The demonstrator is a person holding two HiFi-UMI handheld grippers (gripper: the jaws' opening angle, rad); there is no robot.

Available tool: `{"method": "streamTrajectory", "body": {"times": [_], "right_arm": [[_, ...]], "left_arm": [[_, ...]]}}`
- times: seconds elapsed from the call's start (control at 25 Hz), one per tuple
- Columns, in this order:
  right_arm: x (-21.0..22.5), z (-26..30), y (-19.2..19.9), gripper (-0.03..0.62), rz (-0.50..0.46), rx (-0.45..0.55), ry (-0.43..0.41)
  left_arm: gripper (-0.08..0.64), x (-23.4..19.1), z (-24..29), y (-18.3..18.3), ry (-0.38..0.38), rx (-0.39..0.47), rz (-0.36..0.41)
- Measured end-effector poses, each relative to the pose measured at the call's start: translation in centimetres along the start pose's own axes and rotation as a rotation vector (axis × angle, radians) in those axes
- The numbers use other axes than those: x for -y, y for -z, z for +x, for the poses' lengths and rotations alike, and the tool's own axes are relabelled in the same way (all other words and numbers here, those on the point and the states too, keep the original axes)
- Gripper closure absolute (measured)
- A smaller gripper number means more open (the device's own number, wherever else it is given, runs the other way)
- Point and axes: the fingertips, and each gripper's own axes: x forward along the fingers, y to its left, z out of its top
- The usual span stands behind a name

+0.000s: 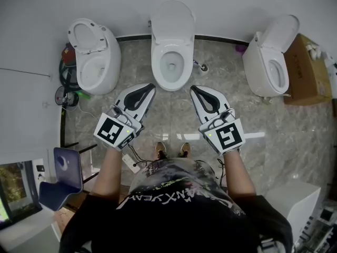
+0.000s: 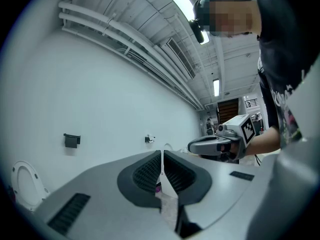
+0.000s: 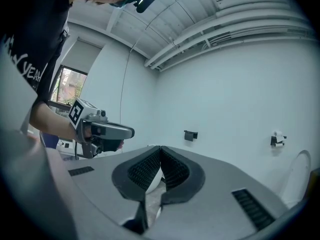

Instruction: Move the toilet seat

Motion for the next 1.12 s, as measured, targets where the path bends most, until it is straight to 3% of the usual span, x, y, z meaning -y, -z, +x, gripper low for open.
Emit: {"method": "streamTrajectory", "body": {"times": [0.4, 0.56, 0.92, 1.12], "right_arm": [[-0.1, -0.3, -0.1, 0.553, 0.01, 0.005, -0.012], [-0.2, -0.3, -0.3, 0.507, 0.019, 0.01, -0.022], [-0.4, -0.6, -0.4, 0.467, 0.026, 0.014, -0.034], [-1.0, -0.7, -0.2, 0.401, 0.03, 0.015, -0.056]], "left_arm": [[0.525, 0.4, 0.2, 0.0, 0.017, -0.002, -0.003], [0.432, 0.6, 0.3, 0.2, 0.032, -0.012, -0.003], [0.355, 0.9, 0.1, 0.1, 0.047, -0.009, -0.002], [0.252, 1.4, -0.1, 0.7, 0.064, -0.033, 0.011]]}}
